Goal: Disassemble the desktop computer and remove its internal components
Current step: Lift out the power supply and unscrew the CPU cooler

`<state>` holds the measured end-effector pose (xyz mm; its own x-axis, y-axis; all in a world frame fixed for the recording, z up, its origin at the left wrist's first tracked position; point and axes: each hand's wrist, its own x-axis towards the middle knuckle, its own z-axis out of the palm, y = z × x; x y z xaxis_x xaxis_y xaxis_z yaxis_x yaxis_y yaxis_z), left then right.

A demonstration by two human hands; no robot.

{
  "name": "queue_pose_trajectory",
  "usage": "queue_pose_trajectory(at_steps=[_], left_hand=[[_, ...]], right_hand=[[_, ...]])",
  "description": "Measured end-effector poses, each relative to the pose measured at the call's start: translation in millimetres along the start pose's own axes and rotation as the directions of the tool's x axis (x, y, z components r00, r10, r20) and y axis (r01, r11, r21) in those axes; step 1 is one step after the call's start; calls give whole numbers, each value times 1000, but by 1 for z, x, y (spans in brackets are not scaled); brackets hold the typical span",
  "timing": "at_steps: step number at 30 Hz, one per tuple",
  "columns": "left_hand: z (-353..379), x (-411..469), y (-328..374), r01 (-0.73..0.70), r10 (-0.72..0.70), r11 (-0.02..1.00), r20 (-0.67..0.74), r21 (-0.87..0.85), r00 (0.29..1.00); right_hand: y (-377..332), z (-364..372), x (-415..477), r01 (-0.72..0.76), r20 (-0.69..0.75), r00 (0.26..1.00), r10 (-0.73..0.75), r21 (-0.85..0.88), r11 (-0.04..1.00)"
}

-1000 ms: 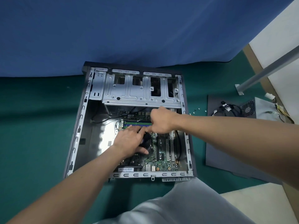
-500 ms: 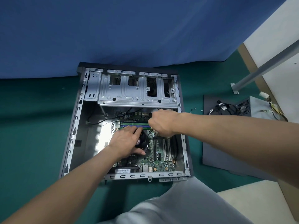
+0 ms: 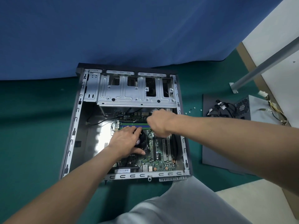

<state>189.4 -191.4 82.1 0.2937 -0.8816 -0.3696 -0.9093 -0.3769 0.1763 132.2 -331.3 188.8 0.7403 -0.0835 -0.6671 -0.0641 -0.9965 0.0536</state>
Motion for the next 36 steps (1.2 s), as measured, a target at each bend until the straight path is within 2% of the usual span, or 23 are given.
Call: queue_pose_trajectory(at_steps=[2, 4, 6, 8, 9, 11, 12, 13, 14, 15, 16, 18, 19, 21, 23, 25, 28, 29, 31, 32, 33, 34, 36], left_hand=[[-1, 0, 1, 3, -3, 1000, -2, 8, 1000], [-1, 0, 1, 7, -7, 1000, -5, 3, 1000], [-1, -1, 1, 7, -7, 1000, -12, -7, 1000], [0, -1, 1, 5, -5, 1000, -13, -10, 1000], [0, -1, 1, 5, -5, 1000, -10, -6, 1000], [1, -2, 1, 7, -7, 1000, -9, 0, 1000], [2, -2, 1, 8, -8, 1000, -10, 0, 1000], [2, -2, 0, 8, -8, 1000, -11, -2, 1000], [2, -2, 0, 7, -7, 1000, -12, -6, 1000], [3, -2, 0, 4, -4, 1000, -16, -9, 1000], [3, -2, -1, 1, -1, 1000, -22, -9, 1000], [3, -1, 0, -4, 4, 1000, -30, -7, 1000], [3, -1, 0, -1, 1, 1000, -27, -7, 1000], [3, -1, 0, 2, -2, 1000, -29, -3, 1000], [3, -1, 0, 0, 0, 1000, -27, -6, 1000], [3, -2, 0, 1, -1, 1000, -23, -13, 1000], [4, -3, 0, 4, -4, 1000, -16, -16, 1000], [4, -3, 0, 5, -5, 1000, -13, -12, 1000], [5, -3, 0, 10, -10, 1000, -12, -10, 1000], [5, -3, -1, 11, -11, 1000, -13, -12, 1000], [5, -2, -1, 10, -10, 1000, -13, -16, 1000], [5, -2, -1, 10, -10, 1000, -15, -20, 1000], [6, -2, -1, 5, -6, 1000, -23, -22, 1000]], right_hand=[[1, 0, -5, 187, -20, 979, -200, -281, 941], [1, 3, -5, 256, -8, 962, -275, -334, 907], [-1, 6, -4, 197, -75, 976, -204, -99, 975], [0, 10, 2, 22, -75, 997, -1, 276, 961], [1, 11, 6, -116, -24, 989, 145, 479, 870], [5, 13, 13, -394, 241, 907, 344, 772, 499], [7, 11, 12, -499, 393, 856, 335, 797, 340], [8, 9, 11, -550, 479, 830, 284, 788, 277], [8, 7, 9, -547, 491, 836, 246, 781, 301], [8, 7, 10, -498, 435, 867, 242, 773, 392], [5, 8, 10, -419, 338, 908, 248, 729, 541], [-4, 7, 5, -261, 135, 965, 224, 422, 869], [-7, 7, 2, -180, 41, 984, 175, 226, 957], [-8, 8, -4, 19, -62, 998, -25, -100, 995], [-4, 7, -6, 196, -64, 972, -224, -296, 935], [1, 5, -6, 194, -76, 973, -218, -243, 951], [4, 5, 1, 37, -63, 998, -28, 150, 988], [6, 7, 5, -72, -25, 996, 85, 336, 939], [8, 10, 10, -324, 169, 943, 288, 665, 673], [8, 11, 10, -432, 302, 899, 318, 732, 526], [8, 10, 10, -485, 380, 873, 305, 740, 466], [8, 9, 10, -482, 385, 876, 291, 723, 495], [4, 8, 8, -375, 247, 927, 282, 585, 719]])
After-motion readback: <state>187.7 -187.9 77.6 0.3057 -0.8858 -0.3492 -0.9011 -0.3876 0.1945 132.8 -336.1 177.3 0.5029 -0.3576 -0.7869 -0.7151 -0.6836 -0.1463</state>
